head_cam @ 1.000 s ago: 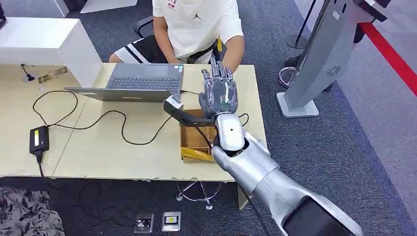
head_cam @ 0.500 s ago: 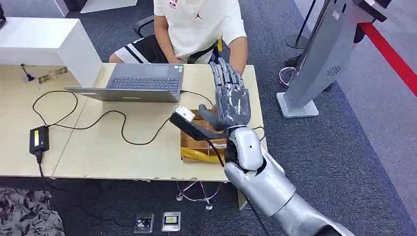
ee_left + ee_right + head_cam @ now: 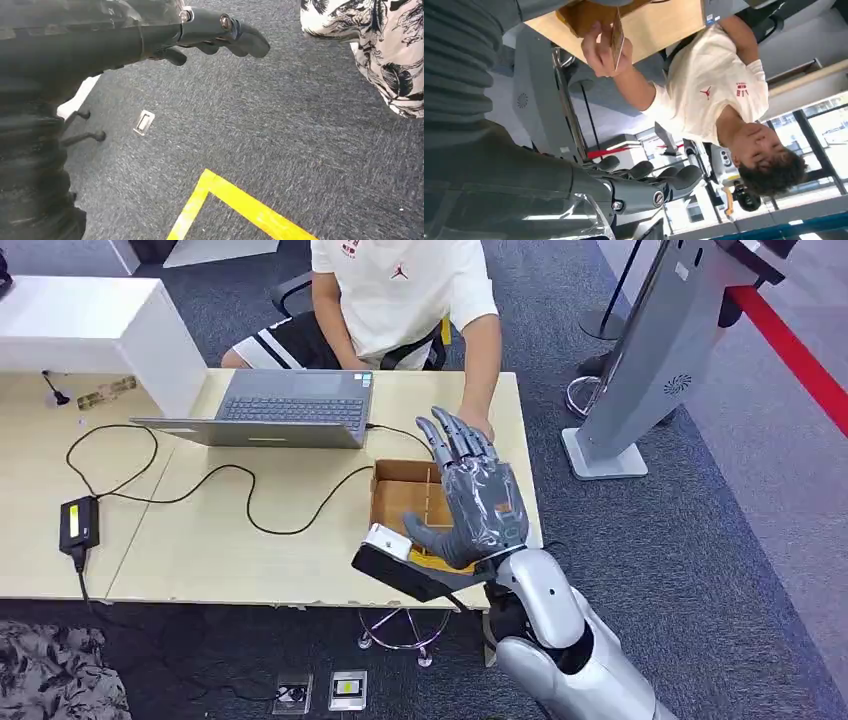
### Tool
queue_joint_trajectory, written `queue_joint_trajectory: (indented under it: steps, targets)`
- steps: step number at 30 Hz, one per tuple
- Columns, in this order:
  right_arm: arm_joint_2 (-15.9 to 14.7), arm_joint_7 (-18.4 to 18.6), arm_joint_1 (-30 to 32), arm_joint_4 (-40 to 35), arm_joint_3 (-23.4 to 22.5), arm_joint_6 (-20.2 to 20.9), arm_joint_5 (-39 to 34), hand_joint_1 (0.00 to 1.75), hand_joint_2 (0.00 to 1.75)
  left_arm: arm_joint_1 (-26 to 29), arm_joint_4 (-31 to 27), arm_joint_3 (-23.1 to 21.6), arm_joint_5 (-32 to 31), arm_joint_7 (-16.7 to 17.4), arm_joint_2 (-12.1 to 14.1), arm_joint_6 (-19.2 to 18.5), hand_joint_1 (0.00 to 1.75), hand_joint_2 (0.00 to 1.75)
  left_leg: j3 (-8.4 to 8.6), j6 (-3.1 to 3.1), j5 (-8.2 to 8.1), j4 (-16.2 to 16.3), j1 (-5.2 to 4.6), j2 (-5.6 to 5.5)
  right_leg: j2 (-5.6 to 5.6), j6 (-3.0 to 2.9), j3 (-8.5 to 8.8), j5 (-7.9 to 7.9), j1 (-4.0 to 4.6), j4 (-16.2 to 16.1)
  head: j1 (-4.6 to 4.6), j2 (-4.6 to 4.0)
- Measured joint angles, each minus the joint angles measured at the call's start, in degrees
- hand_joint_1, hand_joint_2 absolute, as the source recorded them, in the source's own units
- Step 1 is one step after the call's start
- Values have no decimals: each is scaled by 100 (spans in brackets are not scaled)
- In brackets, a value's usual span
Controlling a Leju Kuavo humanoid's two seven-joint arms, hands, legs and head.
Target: Pass the card to the sensor for recognition and then transmit it.
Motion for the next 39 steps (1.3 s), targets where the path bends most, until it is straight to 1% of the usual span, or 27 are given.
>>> queue_joint_trajectory:
  steps: [4, 9, 12, 14, 22, 28, 39]
  targets:
    - [-74, 33, 34, -103, 105, 123, -11, 0, 175, -4, 0, 0, 2, 0, 2, 0, 0, 175, -1, 0, 0, 0, 0, 0, 0, 0, 0, 0, 0, 0, 2, 0]
    - [-131, 116, 100, -76, 398, 503, 31, 0, 175, -20, 2, 2, 9, -48, 33, 0, 0, 175, -4, 0, 0, -1, 0, 0, -1, 0, 0, 0, 0, 0, 2, 0]
    - [-116, 166, 120, 167, 575, 680, 138, 0, 175, -32, 2, 2, 31, -127, 44, 0, 0, 175, -5, 0, 0, -2, 0, -1, -1, 0, 0, 0, 1, 0, 2, 0]
    - [-70, 195, 132, 390, 660, 721, 203, 0, 175, -38, 2, 2, 61, -166, 48, 0, 0, 175, -4, 0, 0, -2, 0, -1, -1, 0, 0, 0, 1, 0, 2, 0]
    - [37, 345, 131, 1080, 870, 682, 455, 0, 175, -47, 7, 2, 76, -295, 57, 0, 0, 175, -6, 0, 0, -1, 0, -3, -2, 0, 1, 0, 0, 0, 2, 0]
    - [116, 455, 101, 1709, 955, 455, 610, 0, 175, -48, 20, 2, 114, -363, 57, 0, 0, 175, -5, 0, 0, -1, 0, -3, -1, 0, 1, 0, 0, 0, 0, -2]
    - [144, 584, 39, 2208, 997, 328, 789, 0, 175, -47, 20, 2, 195, -431, 55, 0, 0, 175, -4, 0, 0, -1, 0, -2, -1, 0, 0, 0, 0, 0, 2, -2]
